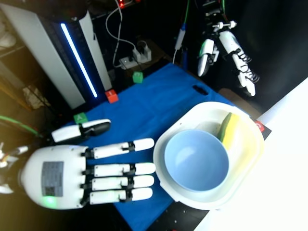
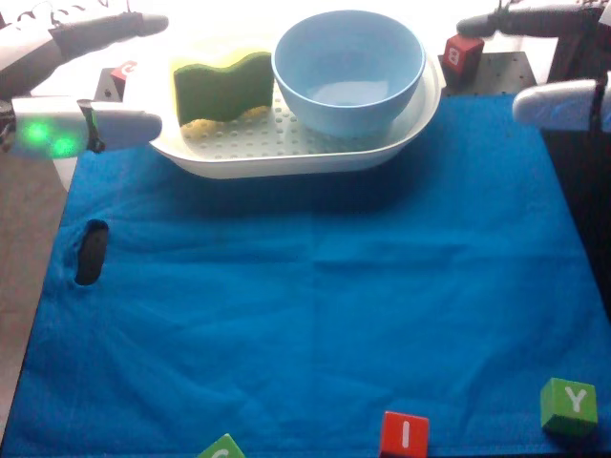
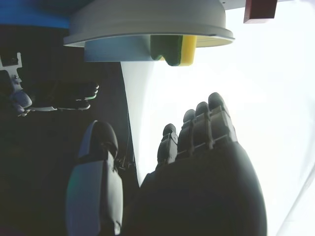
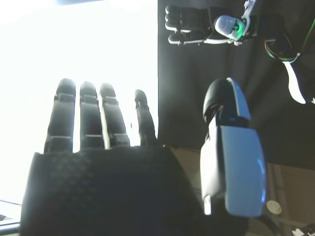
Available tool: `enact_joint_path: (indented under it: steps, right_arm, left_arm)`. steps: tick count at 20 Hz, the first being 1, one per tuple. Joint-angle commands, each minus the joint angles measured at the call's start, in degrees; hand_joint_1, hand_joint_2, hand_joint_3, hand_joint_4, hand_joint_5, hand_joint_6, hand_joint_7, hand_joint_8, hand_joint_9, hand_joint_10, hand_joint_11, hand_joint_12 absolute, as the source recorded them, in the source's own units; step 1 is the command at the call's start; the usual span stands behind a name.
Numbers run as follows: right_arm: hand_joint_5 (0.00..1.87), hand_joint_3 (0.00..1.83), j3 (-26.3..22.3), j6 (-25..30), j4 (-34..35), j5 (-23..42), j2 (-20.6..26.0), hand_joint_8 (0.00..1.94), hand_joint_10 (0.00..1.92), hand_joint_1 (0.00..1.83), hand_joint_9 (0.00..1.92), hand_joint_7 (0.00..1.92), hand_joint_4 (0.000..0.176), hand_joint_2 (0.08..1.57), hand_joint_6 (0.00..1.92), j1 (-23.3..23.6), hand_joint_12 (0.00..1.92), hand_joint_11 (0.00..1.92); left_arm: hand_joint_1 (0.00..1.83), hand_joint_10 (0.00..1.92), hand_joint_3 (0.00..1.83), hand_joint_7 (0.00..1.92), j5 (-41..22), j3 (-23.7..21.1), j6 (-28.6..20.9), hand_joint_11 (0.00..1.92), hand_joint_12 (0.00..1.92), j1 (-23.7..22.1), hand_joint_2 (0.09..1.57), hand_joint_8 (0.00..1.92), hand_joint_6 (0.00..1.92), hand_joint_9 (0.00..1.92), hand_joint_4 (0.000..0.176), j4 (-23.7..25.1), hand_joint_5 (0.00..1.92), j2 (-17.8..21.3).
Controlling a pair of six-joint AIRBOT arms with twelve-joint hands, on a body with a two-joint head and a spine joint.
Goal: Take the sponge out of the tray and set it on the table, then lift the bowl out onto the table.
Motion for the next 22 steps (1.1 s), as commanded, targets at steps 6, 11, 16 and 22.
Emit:
enact_joint_path:
  steps: [6, 11, 16, 22]
  right_arm:
    - [0.46, 0.00, 0.16, 0.46, 3.43, 5.33, -0.39, 0.01, 0.01, 0.41, 0.26, 0.37, 0.075, 1.28, 0.01, 0.81, 0.41, 0.02]
    - [0.50, 0.00, 0.16, 0.56, 3.42, 5.04, -0.60, 0.00, 0.00, 0.48, 0.26, 0.37, 0.102, 1.29, 0.00, 0.80, 0.56, 0.00]
    - [0.51, 0.00, 0.20, 0.71, 3.06, 5.04, -0.89, 0.00, 0.00, 0.55, 0.26, 0.37, 0.078, 1.30, 0.00, 0.79, 0.55, 0.00]
    - [0.57, 0.00, 0.36, 0.71, 2.86, 4.77, -0.95, 0.00, 0.00, 0.71, 0.30, 0.41, 0.063, 1.32, 0.01, 0.78, 0.63, 0.00]
  left_arm:
    - [0.68, 0.01, 0.00, 0.29, -2.87, 2.51, -0.50, 0.00, 0.32, -3.53, 1.04, 0.00, 0.00, 0.23, 0.092, -0.41, 0.37, -0.52]
    - [0.75, 0.01, 0.00, 0.47, 8.37, 8.87, -0.50, 0.00, 0.85, -13.86, 1.03, 0.00, 0.00, 0.44, 0.089, 8.00, 0.51, -5.51]
    - [0.68, 0.00, 0.00, 0.54, 18.34, 15.34, -0.46, 0.01, 0.76, -21.10, 0.98, 0.00, 0.00, 0.50, 0.064, 14.24, 0.52, -11.33]
    - [0.87, 0.02, 0.00, 0.61, 25.13, 20.39, -0.45, 0.16, 0.76, -24.40, 1.01, 0.01, 0.00, 0.61, 0.088, 17.81, 0.58, -15.73]
